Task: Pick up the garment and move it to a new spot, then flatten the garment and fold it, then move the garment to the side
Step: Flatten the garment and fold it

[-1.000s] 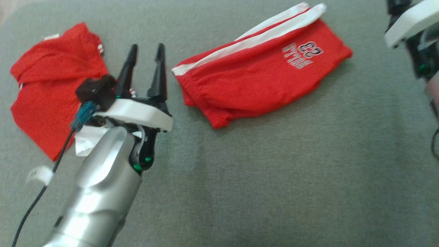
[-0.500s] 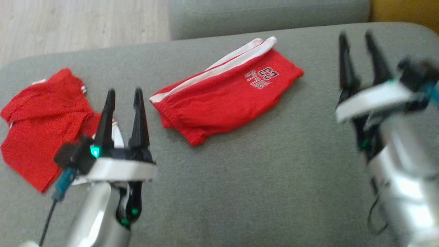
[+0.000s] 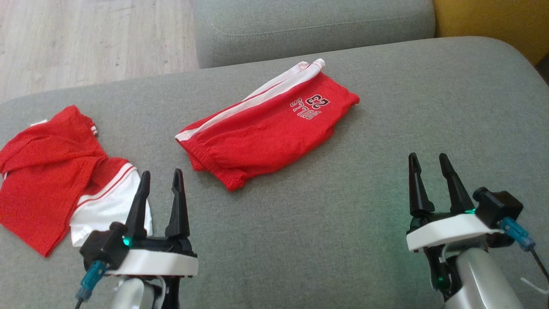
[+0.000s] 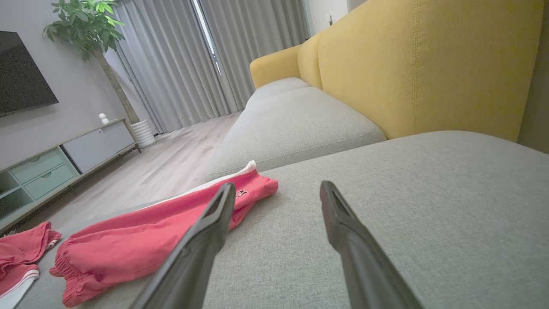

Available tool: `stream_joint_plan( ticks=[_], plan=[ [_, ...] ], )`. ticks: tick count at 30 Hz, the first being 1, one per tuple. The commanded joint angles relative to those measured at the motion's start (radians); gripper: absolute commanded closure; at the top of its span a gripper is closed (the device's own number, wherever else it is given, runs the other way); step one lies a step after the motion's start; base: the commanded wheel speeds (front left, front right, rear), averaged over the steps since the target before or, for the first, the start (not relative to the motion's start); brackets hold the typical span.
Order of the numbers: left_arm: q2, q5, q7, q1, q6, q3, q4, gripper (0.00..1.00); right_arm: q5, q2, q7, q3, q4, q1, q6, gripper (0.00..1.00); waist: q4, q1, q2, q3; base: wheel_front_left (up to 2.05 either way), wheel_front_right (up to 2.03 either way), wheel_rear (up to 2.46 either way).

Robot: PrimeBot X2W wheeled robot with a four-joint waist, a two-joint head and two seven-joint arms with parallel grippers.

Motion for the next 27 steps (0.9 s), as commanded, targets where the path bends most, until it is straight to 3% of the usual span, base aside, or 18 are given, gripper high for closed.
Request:
stream_joint_plan(
  ticks=[1, 16, 27],
  plan=[
    [-0.003, 0.015, -0.005, -0.023, -0.009, 0.043, -0.039, 0.0, 0.001, 0.007, -0.011, 0.023, -0.045, -0.031, 0.007, 0.0, 0.002, 0.0, -0.0001, 0.001, 0.0, 0.0, 0.0],
    [-0.016, 0.048, -0.005, -0.057, -0.03, 0.013, -0.044, 0.0, -0.031, 0.008, -0.007, -0.02, -0.023, -0.104, 0.007, 0.0, 0.071, 0.0, -0.0001, 0.069, 0.0, 0.0, 0.0],
    [-0.017, 0.02, -0.005, -0.134, -0.033, -0.075, -0.043, 0.0, 0.03, 0.008, 0.112, -0.168, 0.22, -0.336, 0.007, 0.0, 0.219, 0.0, -0.0001, 0.157, 0.0, 0.0, 0.0]
  ],
)
